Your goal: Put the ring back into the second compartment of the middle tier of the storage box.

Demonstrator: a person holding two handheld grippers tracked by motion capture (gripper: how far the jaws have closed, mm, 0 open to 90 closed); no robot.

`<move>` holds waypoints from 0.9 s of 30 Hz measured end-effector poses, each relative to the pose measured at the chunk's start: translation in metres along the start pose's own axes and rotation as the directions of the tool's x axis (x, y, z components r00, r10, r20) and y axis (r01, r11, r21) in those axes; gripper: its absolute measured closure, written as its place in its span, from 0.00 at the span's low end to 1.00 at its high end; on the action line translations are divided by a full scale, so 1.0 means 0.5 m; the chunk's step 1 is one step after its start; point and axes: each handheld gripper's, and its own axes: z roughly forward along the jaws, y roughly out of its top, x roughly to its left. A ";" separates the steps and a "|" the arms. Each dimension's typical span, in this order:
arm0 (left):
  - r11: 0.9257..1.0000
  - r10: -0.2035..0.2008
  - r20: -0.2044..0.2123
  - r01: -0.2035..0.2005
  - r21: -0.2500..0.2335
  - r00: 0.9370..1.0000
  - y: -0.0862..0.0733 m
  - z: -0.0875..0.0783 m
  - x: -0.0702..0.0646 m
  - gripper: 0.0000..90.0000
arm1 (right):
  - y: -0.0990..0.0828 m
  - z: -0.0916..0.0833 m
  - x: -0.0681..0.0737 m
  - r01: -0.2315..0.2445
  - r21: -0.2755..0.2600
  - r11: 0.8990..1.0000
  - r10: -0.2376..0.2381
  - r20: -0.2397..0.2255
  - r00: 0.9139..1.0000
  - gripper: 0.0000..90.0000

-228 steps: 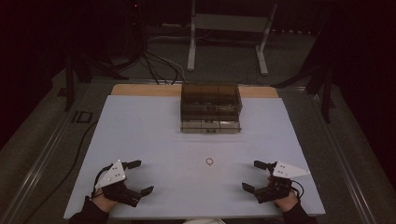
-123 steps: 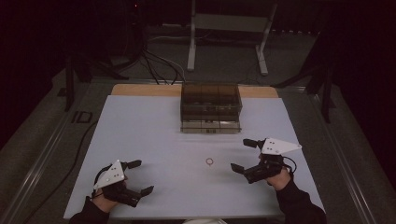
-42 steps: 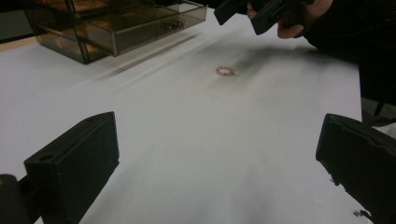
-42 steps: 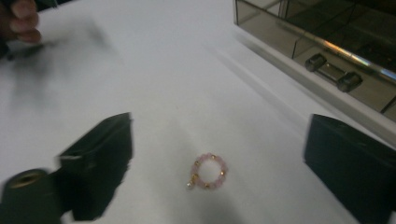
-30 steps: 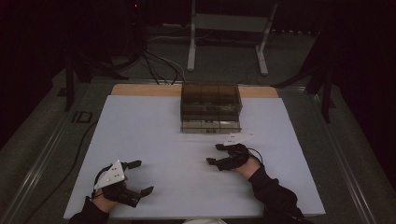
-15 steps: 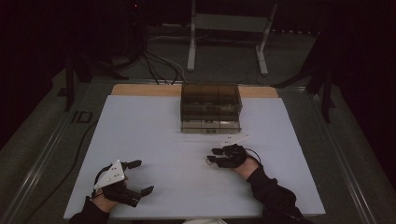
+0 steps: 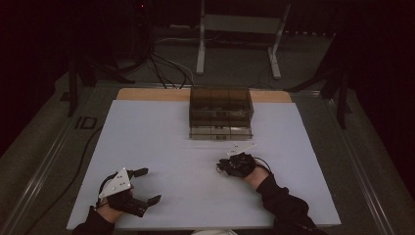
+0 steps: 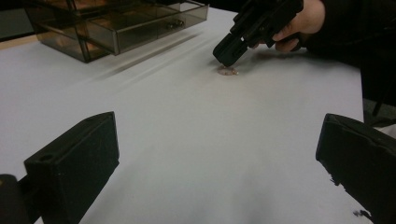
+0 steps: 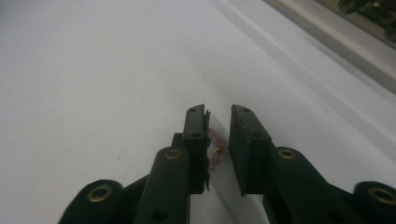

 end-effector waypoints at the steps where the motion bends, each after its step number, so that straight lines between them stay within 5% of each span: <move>1: 1.000 0.003 0.000 -0.003 -0.001 1.000 0.001 0.000 0.000 0.01 | 0.000 0.002 0.001 0.004 0.007 1.000 -0.004 0.001 1.000 0.86; 18: 1.000 -0.006 -0.016 0.006 0.004 1.000 -0.001 0.000 0.002 0.01 | 0.001 0.011 0.018 0.095 0.044 0.994 -0.097 0.037 0.995 0.95; 27: 1.000 -0.006 -0.015 0.006 -0.001 1.000 0.000 -0.001 0.002 0.01 | -0.002 0.010 0.021 0.093 0.036 0.995 -0.094 0.051 0.994 0.96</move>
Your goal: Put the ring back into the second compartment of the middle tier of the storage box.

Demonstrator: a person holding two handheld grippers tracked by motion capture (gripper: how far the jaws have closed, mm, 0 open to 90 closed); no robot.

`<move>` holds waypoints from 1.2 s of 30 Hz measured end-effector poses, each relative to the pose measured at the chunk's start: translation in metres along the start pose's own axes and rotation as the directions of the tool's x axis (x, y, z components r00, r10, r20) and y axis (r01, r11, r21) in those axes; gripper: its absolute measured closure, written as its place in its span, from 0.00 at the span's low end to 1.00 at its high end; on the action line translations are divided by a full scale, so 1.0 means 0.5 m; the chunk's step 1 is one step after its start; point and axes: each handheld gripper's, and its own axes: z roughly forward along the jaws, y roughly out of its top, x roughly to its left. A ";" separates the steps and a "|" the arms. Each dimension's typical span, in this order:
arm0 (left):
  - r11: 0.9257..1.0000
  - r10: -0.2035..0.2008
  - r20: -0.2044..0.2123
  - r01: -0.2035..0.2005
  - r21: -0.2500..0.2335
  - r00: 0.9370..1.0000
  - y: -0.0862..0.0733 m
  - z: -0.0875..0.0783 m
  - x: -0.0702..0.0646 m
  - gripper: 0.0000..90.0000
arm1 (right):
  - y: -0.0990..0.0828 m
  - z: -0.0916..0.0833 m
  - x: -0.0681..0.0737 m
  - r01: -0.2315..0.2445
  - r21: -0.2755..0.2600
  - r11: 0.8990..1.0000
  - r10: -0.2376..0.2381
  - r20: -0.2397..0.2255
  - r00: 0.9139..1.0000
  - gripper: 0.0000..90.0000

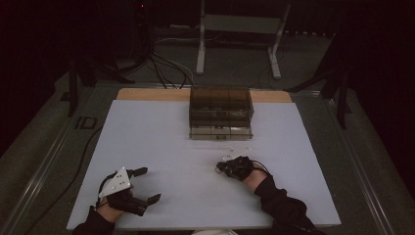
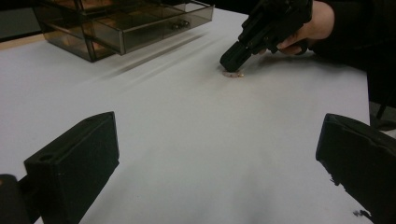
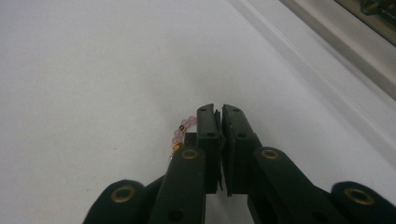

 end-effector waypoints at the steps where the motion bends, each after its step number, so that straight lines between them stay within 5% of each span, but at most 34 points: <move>1: 1.000 0.001 0.000 -0.001 0.005 1.000 -0.001 0.000 0.000 0.01 | 0.001 0.000 0.000 -0.001 0.001 1.000 0.001 -0.002 1.000 0.96; 21: 1.000 0.008 -0.006 -0.008 0.006 1.000 -0.001 0.000 0.000 0.01 | 0.003 -0.027 -0.014 -0.046 -0.011 0.999 0.046 -0.017 0.999 0.96; 36: 1.000 0.008 -0.003 -0.008 0.005 1.000 -0.001 -0.001 -0.001 0.01 | 0.015 -0.047 -0.007 -0.035 -0.015 0.999 0.035 -0.039 0.999 0.96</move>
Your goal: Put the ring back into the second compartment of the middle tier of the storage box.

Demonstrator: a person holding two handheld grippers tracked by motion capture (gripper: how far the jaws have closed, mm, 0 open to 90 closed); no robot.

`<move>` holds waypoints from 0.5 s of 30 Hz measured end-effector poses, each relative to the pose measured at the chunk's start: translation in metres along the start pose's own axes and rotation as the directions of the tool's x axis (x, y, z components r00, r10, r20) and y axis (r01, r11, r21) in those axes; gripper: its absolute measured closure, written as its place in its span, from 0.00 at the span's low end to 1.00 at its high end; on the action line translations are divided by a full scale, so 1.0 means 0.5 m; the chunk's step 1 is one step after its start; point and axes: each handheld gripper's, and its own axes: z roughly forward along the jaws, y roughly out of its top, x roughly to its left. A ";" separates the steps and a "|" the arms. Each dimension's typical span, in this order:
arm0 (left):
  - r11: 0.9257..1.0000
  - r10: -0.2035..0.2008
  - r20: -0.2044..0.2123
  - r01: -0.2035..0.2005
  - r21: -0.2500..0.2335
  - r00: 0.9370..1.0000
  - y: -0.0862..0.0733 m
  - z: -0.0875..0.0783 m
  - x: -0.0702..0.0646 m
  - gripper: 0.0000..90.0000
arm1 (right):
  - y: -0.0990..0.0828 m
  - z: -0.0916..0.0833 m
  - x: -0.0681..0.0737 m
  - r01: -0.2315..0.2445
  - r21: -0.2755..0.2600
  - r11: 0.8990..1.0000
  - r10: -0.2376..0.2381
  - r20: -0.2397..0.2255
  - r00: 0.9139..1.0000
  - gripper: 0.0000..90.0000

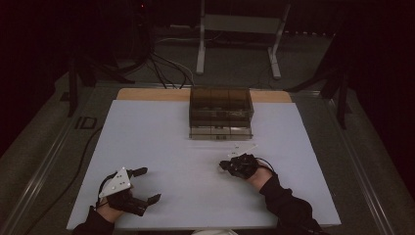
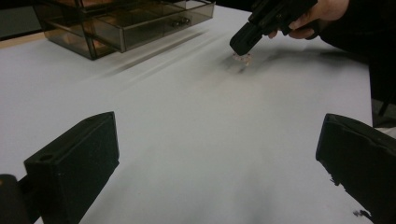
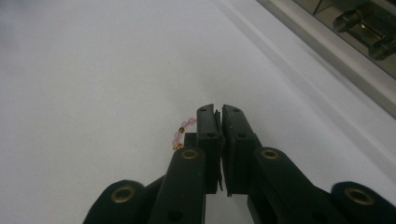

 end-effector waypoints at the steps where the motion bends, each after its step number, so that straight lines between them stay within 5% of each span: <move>1: 1.000 0.000 -0.002 0.000 0.004 1.000 -0.001 0.000 0.000 0.01 | 0.002 -0.003 0.001 0.004 0.001 1.000 -0.004 -0.001 1.000 0.96; 15: 1.000 -0.005 -0.002 0.005 0.006 1.000 -0.001 0.001 0.001 0.01 | 0.013 -0.021 0.004 0.010 -0.004 1.000 -0.010 -0.014 1.000 0.96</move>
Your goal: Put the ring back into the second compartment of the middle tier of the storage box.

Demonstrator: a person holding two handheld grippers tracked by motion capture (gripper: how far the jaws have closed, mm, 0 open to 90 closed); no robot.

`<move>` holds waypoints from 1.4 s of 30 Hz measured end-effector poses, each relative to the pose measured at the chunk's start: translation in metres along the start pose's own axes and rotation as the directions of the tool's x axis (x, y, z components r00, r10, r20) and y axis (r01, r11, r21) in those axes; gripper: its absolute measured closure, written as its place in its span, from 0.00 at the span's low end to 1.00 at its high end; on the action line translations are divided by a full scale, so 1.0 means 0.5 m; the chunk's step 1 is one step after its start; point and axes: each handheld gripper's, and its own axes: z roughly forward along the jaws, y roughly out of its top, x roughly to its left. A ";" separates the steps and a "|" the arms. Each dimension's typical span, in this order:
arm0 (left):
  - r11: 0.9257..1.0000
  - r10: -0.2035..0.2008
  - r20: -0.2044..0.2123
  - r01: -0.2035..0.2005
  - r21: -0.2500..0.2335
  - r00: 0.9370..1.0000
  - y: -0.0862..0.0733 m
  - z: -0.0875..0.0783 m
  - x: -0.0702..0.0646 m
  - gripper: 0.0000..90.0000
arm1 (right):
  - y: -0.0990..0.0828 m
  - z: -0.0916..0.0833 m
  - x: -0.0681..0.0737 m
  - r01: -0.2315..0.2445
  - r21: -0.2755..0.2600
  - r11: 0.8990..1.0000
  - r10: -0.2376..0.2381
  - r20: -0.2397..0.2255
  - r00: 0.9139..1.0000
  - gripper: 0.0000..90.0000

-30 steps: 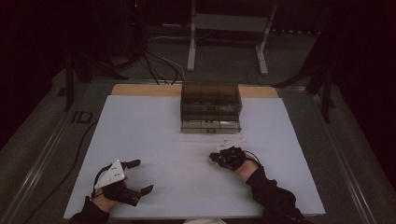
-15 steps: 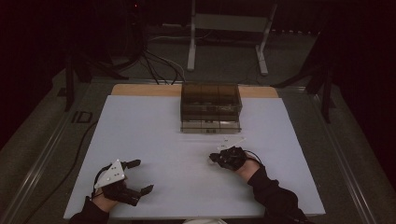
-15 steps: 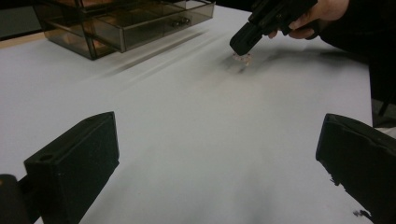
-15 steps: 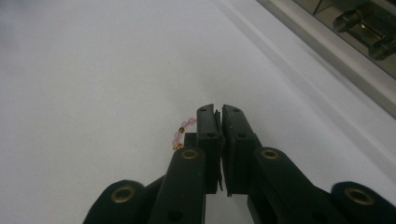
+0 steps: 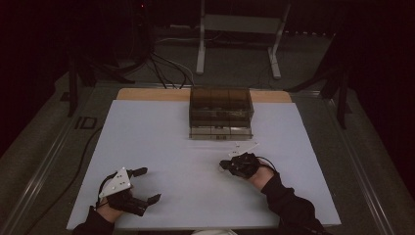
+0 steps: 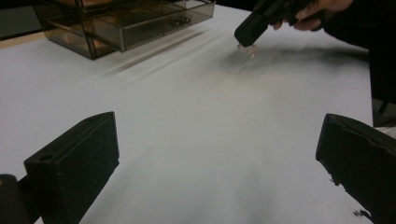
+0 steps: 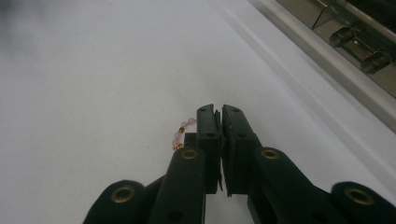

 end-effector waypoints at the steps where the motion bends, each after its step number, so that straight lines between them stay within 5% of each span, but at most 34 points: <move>1: 1.000 0.001 0.001 -0.001 -0.003 1.000 0.001 0.000 0.000 0.01 | 0.000 -0.002 0.000 0.001 -0.001 1.000 -0.001 0.000 1.000 0.96; 42: 1.000 0.001 -0.003 -0.001 -0.002 1.000 0.000 -0.001 0.000 0.01 | 0.064 -0.066 -0.033 0.007 -0.067 0.998 -0.004 0.047 0.999 0.96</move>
